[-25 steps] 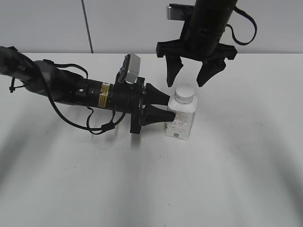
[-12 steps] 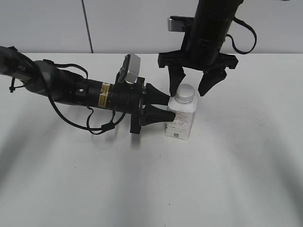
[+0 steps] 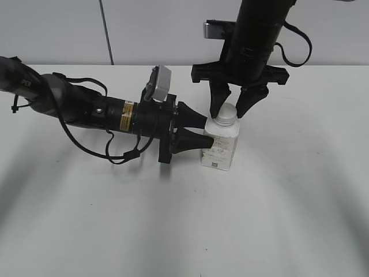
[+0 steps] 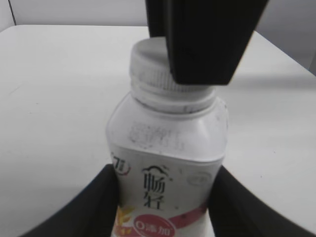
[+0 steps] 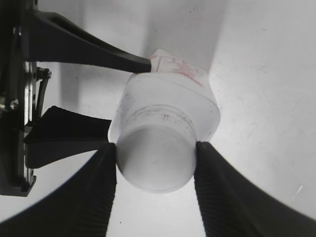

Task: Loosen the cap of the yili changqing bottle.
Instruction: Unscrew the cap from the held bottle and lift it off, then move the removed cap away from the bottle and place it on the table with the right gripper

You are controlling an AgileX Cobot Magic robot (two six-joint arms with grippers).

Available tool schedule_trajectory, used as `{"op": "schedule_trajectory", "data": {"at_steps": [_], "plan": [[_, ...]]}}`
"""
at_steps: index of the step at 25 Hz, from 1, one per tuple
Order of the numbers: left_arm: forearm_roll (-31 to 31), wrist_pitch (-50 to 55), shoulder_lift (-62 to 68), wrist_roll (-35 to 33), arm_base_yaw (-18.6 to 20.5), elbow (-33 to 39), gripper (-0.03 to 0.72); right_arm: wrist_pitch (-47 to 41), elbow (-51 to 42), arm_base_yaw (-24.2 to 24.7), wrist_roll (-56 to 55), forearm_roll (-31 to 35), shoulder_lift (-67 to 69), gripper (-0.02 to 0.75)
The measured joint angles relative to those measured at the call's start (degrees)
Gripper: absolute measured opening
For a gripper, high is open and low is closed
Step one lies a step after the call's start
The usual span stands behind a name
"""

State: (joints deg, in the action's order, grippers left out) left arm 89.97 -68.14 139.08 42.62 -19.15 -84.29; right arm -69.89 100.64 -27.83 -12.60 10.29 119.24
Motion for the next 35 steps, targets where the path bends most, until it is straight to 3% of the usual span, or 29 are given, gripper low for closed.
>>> {"op": "schedule_trajectory", "data": {"at_steps": [6,14,20,27,31,35], "plan": [[0.00,-0.05,0.00,0.00,0.00,0.00,0.354,0.00,0.00,0.00,6.14,0.00,0.00,0.384],[0.17,-0.05,0.00,0.00,0.00,0.00,0.353,-0.07,0.54,0.00,47.27,-0.37,0.00,0.384],[0.03,-0.05,0.00,0.13,0.00,0.00,0.353,-0.39,3.69,0.00,64.69,-0.37,0.00,0.384],[0.03,-0.05,0.00,0.13,0.00,0.00,0.352,-0.29,5.63,0.00,65.43,-0.37,-0.31,0.384],[0.03,-0.05,0.00,0.13,0.00,0.00,0.352,-0.24,5.92,0.00,56.53,-1.29,-1.24,0.384],[0.03,-0.05,0.00,0.13,0.00,0.00,0.352,-0.24,5.98,0.13,44.74,-6.21,-1.85,0.384]]}}
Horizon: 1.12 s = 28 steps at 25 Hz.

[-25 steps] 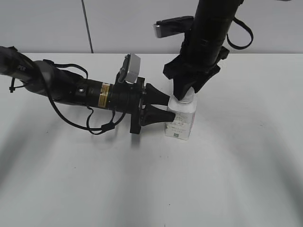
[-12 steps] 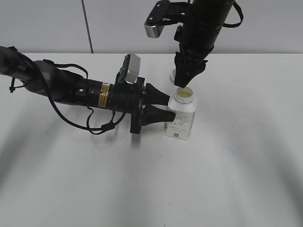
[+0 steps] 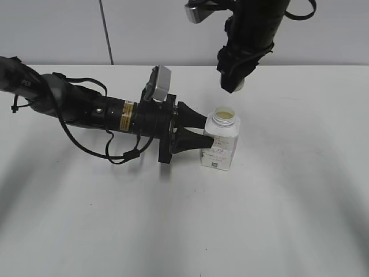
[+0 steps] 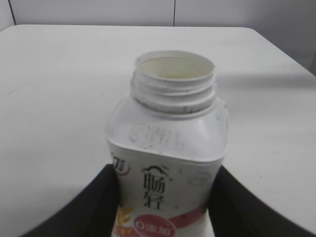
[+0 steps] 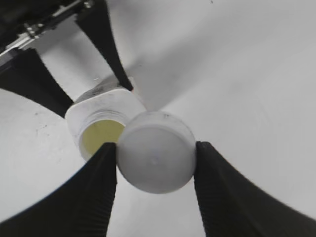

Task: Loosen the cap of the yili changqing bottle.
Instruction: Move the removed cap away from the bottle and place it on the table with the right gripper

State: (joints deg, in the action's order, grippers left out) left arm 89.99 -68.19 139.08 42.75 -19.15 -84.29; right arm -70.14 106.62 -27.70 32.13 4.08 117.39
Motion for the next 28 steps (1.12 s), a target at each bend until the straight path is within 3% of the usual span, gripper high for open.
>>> {"op": "schedule_trajectory", "data": {"at_steps": [4,9,15,21,28], "plan": [[0.00,0.04,0.00,0.00,0.00,0.00,0.352,0.00,0.00,2.08,-10.41,-1.39,-0.02,0.384],[0.00,0.04,0.00,0.00,0.00,0.00,0.352,0.00,-0.70,8.34,-17.72,-1.45,-0.67,0.384],[0.05,-0.01,0.00,0.00,0.00,0.00,0.352,0.84,-12.00,16.12,-19.52,-0.95,-5.77,0.384],[0.05,-0.01,0.00,0.00,0.00,0.00,0.352,12.09,-28.57,21.48,-19.65,1.13,-11.88,0.384],[0.05,-0.06,0.00,0.00,0.00,0.00,0.351,25.41,-40.25,22.59,-19.71,6.62,-11.89,0.384]]}}
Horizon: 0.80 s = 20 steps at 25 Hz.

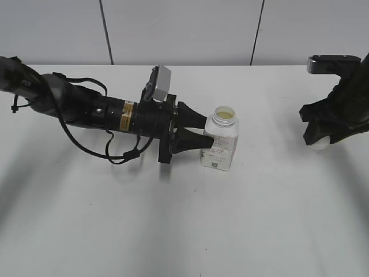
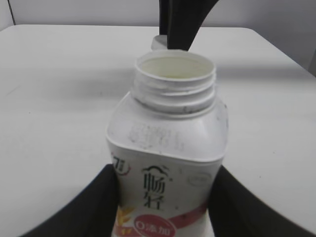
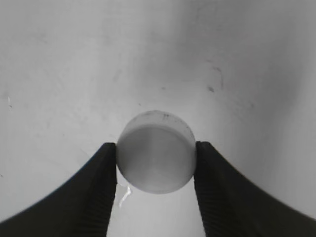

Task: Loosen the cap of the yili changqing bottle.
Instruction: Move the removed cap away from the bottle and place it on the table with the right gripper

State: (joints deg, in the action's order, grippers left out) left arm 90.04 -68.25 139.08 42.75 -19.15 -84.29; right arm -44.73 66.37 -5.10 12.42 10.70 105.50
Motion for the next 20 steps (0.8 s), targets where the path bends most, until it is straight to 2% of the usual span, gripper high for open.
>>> {"op": "schedule_trajectory", "data": {"at_steps": [4,10,16,18,20], "plan": [[0.00,0.00,0.00,0.00,0.00,0.00,0.351,4.21,-1.03,0.00,0.14,3.74,1.30,0.384],[0.00,0.00,0.00,0.00,0.00,0.00,0.351,5.64,-1.22,0.00,0.14,4.39,7.68,0.384],[0.00,0.00,0.00,0.00,0.00,0.00,0.351,6.09,-1.41,0.00,0.62,4.62,8.61,0.384],[0.00,0.00,0.00,0.00,0.00,0.00,0.351,6.04,-1.41,0.00,1.32,4.93,8.61,0.420],[0.00,0.00,0.00,0.00,0.00,0.00,0.351,5.98,-1.41,0.00,1.79,5.44,8.61,0.494]]}}
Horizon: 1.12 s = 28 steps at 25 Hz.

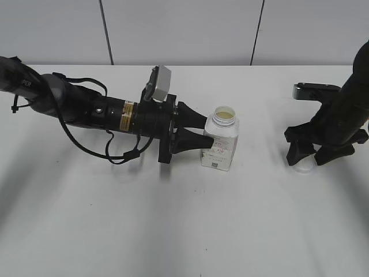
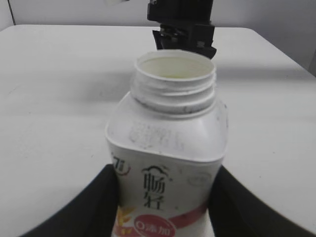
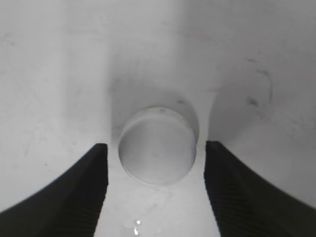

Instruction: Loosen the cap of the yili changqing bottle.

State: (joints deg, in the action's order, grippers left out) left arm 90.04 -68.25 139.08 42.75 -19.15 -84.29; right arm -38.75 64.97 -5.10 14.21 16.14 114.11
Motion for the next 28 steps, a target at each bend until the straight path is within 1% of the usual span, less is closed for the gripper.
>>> {"op": "schedule_trajectory", "data": {"at_steps": [1,3,9,11,16,20,24,28], "plan": [[0.00,0.00,0.00,0.00,0.00,0.00,0.354,0.00,0.00,0.00,0.29,0.28,0.00,0.538],[0.00,0.00,0.00,0.00,0.00,0.00,0.368,0.00,0.00,0.00,0.64,0.77,0.00,0.573],[1.07,-0.73,0.00,0.39,0.41,0.00,0.503,-0.30,0.10,-0.06,0.96,1.34,0.00,0.583],[2.28,-0.85,0.00,1.17,1.19,0.00,0.522,-0.90,0.67,-0.06,1.03,1.36,0.00,0.585],[7.48,-0.73,-0.92,3.66,3.58,0.00,0.531,-2.16,2.27,-0.06,1.03,2.96,0.00,0.585],[11.36,-0.73,-4.03,6.07,5.33,0.00,0.531,-2.97,2.70,-0.06,1.81,3.79,-0.25,0.585],[13.57,-0.79,-8.24,8.11,7.51,0.00,0.531,-3.36,2.83,-0.12,3.24,3.85,-1.41,0.585],[14.91,-0.13,-12.34,12.28,9.34,0.00,0.531,-4.25,3.88,-0.12,5.26,3.85,-2.96,0.586]]}}
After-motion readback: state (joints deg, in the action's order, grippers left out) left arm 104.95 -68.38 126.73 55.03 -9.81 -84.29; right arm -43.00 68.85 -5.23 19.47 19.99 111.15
